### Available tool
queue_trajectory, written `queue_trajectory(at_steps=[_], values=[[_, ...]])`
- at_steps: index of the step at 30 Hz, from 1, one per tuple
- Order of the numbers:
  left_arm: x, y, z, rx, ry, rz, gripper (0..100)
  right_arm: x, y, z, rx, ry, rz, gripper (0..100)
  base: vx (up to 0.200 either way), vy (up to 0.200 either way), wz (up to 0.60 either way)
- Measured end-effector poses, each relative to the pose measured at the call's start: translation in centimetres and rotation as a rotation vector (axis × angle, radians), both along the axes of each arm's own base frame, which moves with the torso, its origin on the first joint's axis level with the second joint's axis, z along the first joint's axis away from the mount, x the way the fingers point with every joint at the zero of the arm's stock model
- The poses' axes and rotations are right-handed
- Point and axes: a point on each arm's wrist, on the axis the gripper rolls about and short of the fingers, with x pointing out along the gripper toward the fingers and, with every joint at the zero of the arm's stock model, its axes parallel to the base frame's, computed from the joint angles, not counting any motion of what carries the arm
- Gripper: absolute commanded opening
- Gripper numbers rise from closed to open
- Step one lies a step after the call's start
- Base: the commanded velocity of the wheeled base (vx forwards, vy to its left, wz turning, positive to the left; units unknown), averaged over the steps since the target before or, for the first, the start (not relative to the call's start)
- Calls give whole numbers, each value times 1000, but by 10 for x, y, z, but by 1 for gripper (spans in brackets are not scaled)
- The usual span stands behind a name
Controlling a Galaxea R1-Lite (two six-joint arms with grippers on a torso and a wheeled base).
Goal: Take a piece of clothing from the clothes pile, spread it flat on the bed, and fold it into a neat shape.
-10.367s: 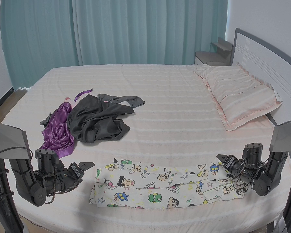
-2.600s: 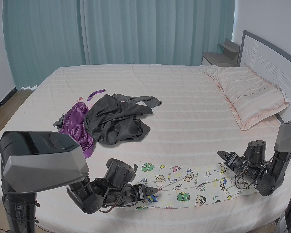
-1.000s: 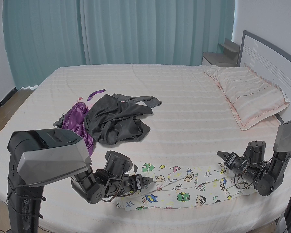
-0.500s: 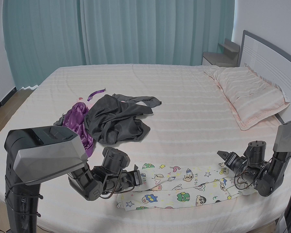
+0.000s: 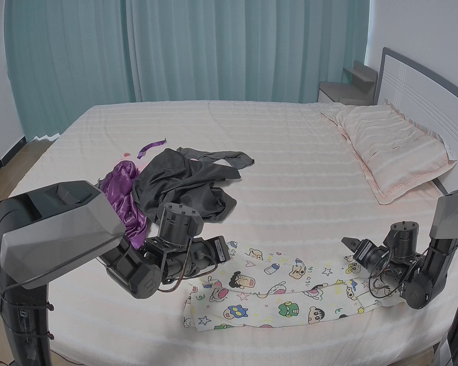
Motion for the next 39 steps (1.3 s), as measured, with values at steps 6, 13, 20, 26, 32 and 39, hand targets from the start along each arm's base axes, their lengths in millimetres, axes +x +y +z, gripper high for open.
queue_trajectory(at_steps=[6,13,20,26,32,39], values=[[11,-1,12,-26,-47,10,0,0,-3,-1,-4,11,-9,100,0,0,0],[14,-1,17,-24,-74,42,0,-1,-9,-2,-7,23,-31,100,0,0,0],[16,-3,24,-33,-95,48,0,-1,-17,2,-10,15,-68,100,0,0,0],[15,-4,25,-35,-99,44,0,-16,-25,3,20,87,-114,100,0,0,0],[14,-5,26,-35,-99,41,0,-23,-36,-6,75,142,-200,100,0,0,0],[13,-5,26,-34,-97,41,0,-17,-47,-20,87,166,-301,100,0,0,0]])
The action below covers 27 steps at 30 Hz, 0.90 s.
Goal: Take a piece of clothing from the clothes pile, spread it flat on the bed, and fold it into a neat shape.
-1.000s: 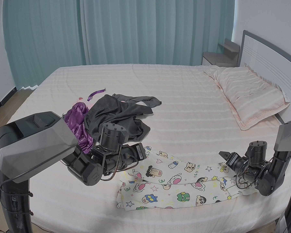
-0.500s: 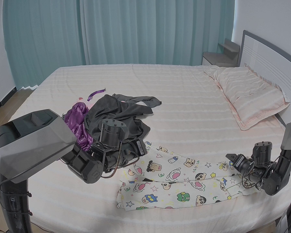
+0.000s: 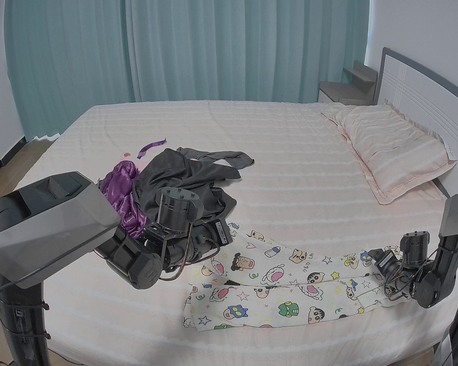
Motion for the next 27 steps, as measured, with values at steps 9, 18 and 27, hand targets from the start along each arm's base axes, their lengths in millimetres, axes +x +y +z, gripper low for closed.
queue_trajectory(at_steps=[9,18,27], values=[[0,1,-1,1,3,3,0,15,-20,-17,-6,-8,-90,100,0,0,0],[1,2,0,0,2,6,0,28,-27,-25,-38,-21,-150,0,0,0,0],[3,2,0,-2,-2,9,0,35,-28,-31,-47,-23,-166,0,0,0,0]])
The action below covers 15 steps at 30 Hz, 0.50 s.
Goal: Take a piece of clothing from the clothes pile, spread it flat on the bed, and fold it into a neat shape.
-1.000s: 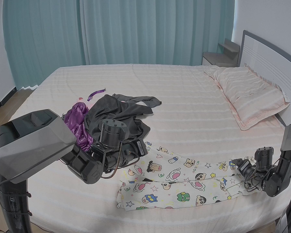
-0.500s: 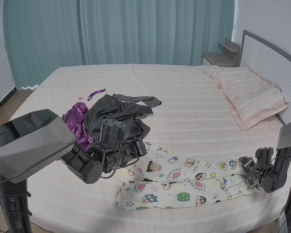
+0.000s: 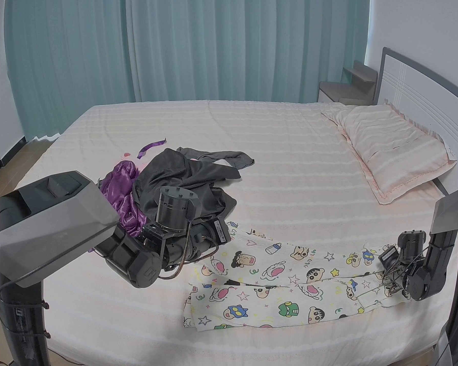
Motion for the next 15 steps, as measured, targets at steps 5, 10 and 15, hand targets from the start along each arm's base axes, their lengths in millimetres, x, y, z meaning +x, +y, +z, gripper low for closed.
queue_trajectory(at_steps=[5,10,15], values=[[4,2,3,-6,-12,9,0,1,-3,3,-5,-12,-7,0,0,0,0],[15,5,14,-28,-50,28,0,7,-6,9,-11,-40,-13,0,0,0,0],[23,5,23,-39,-83,39,0,15,-9,16,-16,-74,-20,0,0,0,0]])
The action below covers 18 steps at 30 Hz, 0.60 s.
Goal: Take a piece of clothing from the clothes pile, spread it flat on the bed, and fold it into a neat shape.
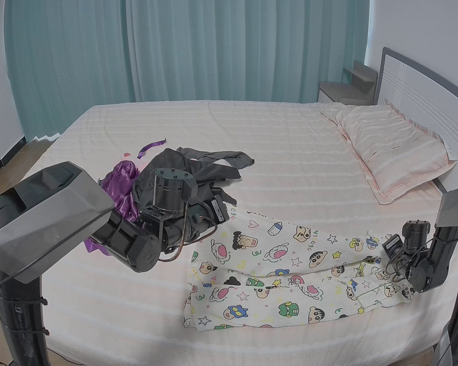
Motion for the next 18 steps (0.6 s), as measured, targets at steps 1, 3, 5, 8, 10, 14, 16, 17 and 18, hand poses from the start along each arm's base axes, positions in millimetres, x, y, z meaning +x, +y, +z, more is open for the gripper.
queue_trajectory(at_steps=[1,3,5,8,10,14,16,17,18], values=[[1,0,1,1,-4,0,0,1,0,1,0,-5,-1,0,0,0,0],[3,0,3,0,-13,2,0,4,-1,5,-2,-22,-1,0,0,0,0],[5,0,5,-3,-23,5,0,6,-1,8,-4,-28,2,0,0,0,0],[7,-1,9,-8,-35,8,0,10,-2,14,-7,-41,6,0,0,0,0],[9,0,10,-11,-41,11,0,12,-2,17,-7,-47,8,0,0,0,0],[13,3,13,-11,-55,38,0,16,-3,24,-9,-65,10,0,0,0,0],[15,4,13,-9,-60,52,0,17,-3,28,-9,-75,11,0,0,0,0],[16,4,13,-7,-60,60,0,17,-2,29,-9,-79,12,0,0,0,0],[16,4,12,-4,-61,69,0,17,-2,30,-9,-83,13,0,0,0,0]])
